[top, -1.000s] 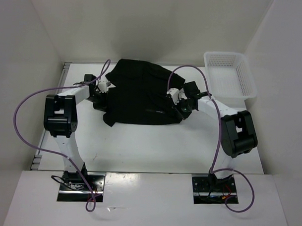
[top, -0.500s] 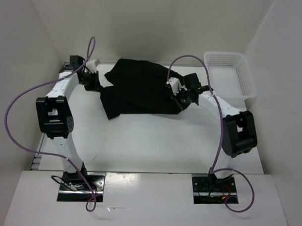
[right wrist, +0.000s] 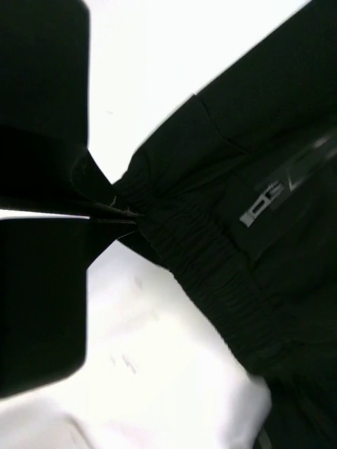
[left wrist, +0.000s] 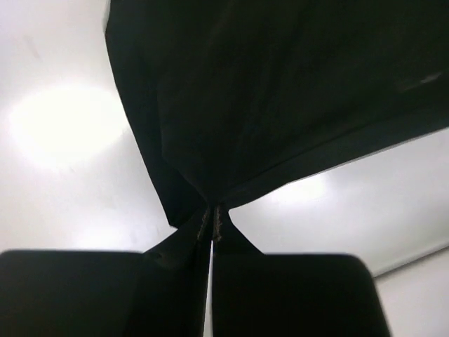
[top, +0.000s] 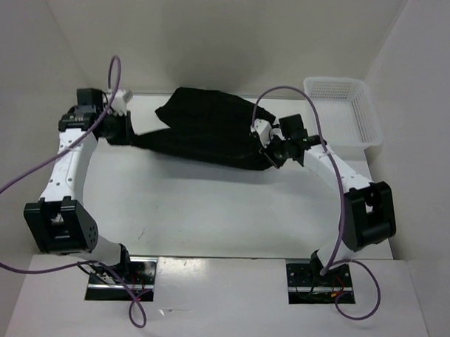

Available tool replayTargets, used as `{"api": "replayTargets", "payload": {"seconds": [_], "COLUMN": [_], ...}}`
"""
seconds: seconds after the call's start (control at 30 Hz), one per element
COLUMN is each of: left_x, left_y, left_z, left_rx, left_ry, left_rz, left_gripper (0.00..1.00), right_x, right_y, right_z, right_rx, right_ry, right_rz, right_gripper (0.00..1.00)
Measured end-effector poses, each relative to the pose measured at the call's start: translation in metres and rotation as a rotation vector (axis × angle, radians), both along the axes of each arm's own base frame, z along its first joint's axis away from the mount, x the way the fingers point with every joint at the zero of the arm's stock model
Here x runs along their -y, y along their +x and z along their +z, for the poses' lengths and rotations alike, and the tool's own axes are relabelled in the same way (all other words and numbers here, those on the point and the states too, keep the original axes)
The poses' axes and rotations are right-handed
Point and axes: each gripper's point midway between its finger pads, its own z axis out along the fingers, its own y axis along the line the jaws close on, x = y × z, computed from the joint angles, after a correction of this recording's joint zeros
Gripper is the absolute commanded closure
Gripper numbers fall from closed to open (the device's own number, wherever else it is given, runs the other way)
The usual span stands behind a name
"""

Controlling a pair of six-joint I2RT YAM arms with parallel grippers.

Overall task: Fold and stack the shorts
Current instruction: Flatten the shorts out, then fold the shorts

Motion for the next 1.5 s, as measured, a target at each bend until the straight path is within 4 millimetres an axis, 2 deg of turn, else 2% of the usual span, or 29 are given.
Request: {"api": "replayTargets", "payload": {"seconds": [0.03, 0.07, 0.1, 0.13, 0.2, 0.23, 0.3, 0.33, 0.57, 0.63, 0.73, 0.83, 0.97, 1.1, 1.23, 1.47, 1.5], "left_x": [0.001, 0.003, 0.005, 0.007, 0.01, 0.01, 0.008, 0.006, -0.003, -0.006, -0.008, -0.008, -0.004, 0.003, 0.005, -0.005, -0.005], "left_y": [-0.017, -0.034, -0.055, -0.074, -0.11, -0.123, -0.14, -0.143, -0.149, -0.148, -0.146, -0.131, -0.106, -0.103, -0.113, -0.118, -0.12], "left_z": [-0.021, -0.045, -0.069, -0.091, -0.127, -0.137, -0.15, -0.153, -0.159, -0.159, -0.157, -0.145, -0.136, -0.158, -0.187, -0.201, -0.205], "left_rx": [-0.067, -0.14, -0.227, -0.309, -0.452, -0.502, -0.566, -0.578, -0.584, -0.584, -0.575, -0.525, -0.45, -0.513, -0.605, -0.637, -0.645], "left_ry": [0.002, 0.007, 0.011, 0.017, 0.043, 0.056, 0.086, 0.099, 0.166, 0.181, 0.19, 0.185, 0.128, 0.056, 0.036, 0.06, 0.062], "left_rz": [0.006, 0.011, 0.013, 0.013, 0.009, 0.008, 0.01, 0.013, 0.033, 0.038, 0.043, 0.045, 0.045, 0.023, 0.02, 0.047, 0.048], "left_gripper": [1.0, 1.0, 1.0, 1.0, 0.99, 0.98, 0.92, 0.85, 0.69, 0.68, 0.59, 0.46, 0.45, 0.45, 0.45, 0.44, 0.47], "right_x": [0.003, 0.007, 0.012, 0.015, 0.025, 0.029, 0.036, 0.039, 0.043, 0.041, 0.029, 0.014, -0.004, -0.015, -0.024, -0.032, -0.031], "right_y": [-0.011, -0.024, -0.039, -0.05, -0.074, -0.084, -0.096, -0.099, -0.096, -0.093, -0.078, -0.061, -0.059, -0.069, -0.075, -0.067, -0.068], "right_z": [-0.007, -0.015, -0.025, -0.032, -0.05, -0.058, -0.067, -0.07, -0.067, -0.063, -0.048, -0.038, -0.045, -0.059, -0.062, -0.066, -0.068], "right_rx": [-0.019, -0.039, -0.067, -0.092, -0.153, -0.182, -0.22, -0.228, -0.199, -0.194, -0.172, -0.162, -0.225, -0.341, -0.409, -0.422, -0.425], "right_ry": [-0.011, -0.023, -0.037, -0.048, -0.085, -0.105, -0.138, -0.153, -0.186, -0.173, -0.122, -0.063, 0.017, 0.09, 0.155, 0.207, 0.208], "right_rz": [0.012, 0.027, 0.04, 0.051, 0.078, 0.092, 0.112, 0.125, 0.142, 0.137, 0.127, 0.126, 0.132, 0.095, 0.038, -0.02, -0.025], "right_gripper": [1.0, 0.96, 0.87, 0.68, 0.5, 0.34, 0.28, 0.26, 0.26, 0.25, 0.25, 0.25, 0.28, 0.31, 0.31, 0.36, 0.36]}}
